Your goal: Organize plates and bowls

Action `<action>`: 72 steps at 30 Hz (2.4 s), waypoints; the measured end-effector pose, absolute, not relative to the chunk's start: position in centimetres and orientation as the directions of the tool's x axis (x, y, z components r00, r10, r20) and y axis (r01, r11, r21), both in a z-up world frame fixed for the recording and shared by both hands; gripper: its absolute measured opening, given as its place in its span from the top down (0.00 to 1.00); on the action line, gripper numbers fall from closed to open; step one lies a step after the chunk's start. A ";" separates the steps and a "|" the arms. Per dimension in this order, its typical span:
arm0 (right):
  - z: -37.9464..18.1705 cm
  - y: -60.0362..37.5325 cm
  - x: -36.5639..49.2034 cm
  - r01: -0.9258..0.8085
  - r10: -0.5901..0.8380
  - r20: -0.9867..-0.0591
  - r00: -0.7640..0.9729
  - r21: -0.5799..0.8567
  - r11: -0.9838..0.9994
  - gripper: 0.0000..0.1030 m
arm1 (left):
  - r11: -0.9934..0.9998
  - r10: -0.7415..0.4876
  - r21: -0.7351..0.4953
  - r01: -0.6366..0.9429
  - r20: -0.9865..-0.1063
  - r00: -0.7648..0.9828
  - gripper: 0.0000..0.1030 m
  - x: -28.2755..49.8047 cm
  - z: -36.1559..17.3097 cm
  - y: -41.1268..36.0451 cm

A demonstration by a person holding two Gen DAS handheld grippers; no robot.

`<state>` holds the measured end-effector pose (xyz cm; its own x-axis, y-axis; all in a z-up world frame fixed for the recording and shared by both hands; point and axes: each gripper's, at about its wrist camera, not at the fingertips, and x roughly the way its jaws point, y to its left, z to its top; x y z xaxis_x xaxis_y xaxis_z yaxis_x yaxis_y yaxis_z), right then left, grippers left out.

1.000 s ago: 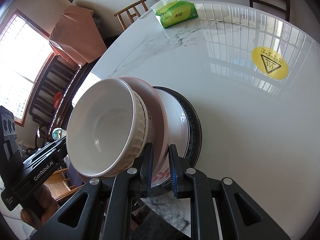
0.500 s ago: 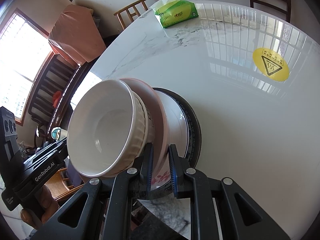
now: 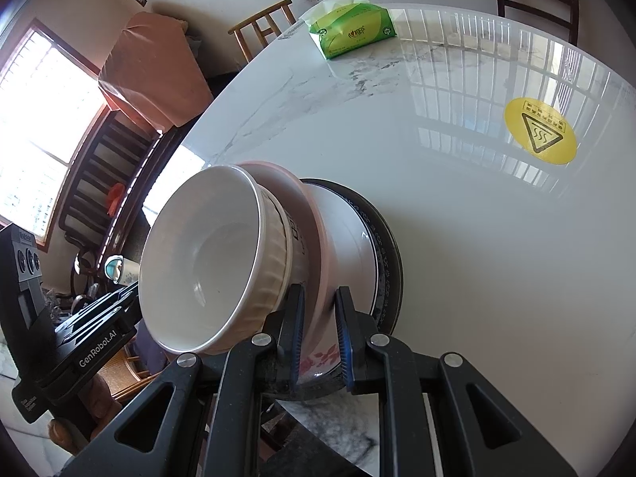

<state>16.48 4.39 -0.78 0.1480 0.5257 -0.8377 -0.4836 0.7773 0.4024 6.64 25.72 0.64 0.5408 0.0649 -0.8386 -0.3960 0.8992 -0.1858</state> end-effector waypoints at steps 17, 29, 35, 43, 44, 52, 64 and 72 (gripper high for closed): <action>-0.6 4.3 16.1 -0.490 0.540 -0.821 0.183 0.400 0.774 0.83 | 0.907 0.107 -0.154 -0.393 -0.816 0.568 0.93 6.0 0.6 25.3; -0.7 3.8 16.0 -0.475 0.557 -0.800 0.222 0.410 0.779 0.78 | 0.907 0.141 -0.133 -0.401 -0.799 0.584 0.86 5.7 0.6 25.2; -1.1 3.2 16.0 -0.454 0.573 -0.782 0.247 0.429 0.781 0.71 | 0.905 0.164 -0.124 -0.406 -0.781 0.603 0.77 5.5 0.5 25.6; -0.6 3.8 15.3 -0.486 0.544 -0.775 0.321 0.359 0.797 0.70 | 0.903 0.189 -0.122 -0.411 -0.747 0.637 0.64 5.1 0.2 25.9; -0.6 3.8 15.1 -0.488 0.544 -0.770 0.335 0.352 0.798 0.70 | 0.902 0.190 -0.126 -0.412 -0.742 0.642 0.63 4.9 0.1 26.0; 0.6 3.5 12.8 -0.532 0.557 -0.679 0.477 0.282 0.799 0.63 | 0.901 0.257 -0.087 -0.424 -0.681 0.686 0.61 3.7 -0.3 25.4; 1.6 2.8 11.1 -0.560 0.574 -0.602 0.555 0.240 0.793 0.44 | 0.906 0.300 -0.092 -0.414 -0.552 0.778 0.61 2.2 0.5 25.0; 1.8 1.7 10.8 -0.542 0.582 -0.580 0.569 0.267 0.797 0.36 | 0.916 0.295 -0.105 -0.386 -0.475 0.829 0.61 0.4 2.9 24.4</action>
<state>10.82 1.72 1.78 0.5694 0.5823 -0.5802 -0.5424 0.7965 0.2671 0.42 24.45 2.86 0.8290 0.2954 -0.4749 -0.3865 0.9163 -0.1046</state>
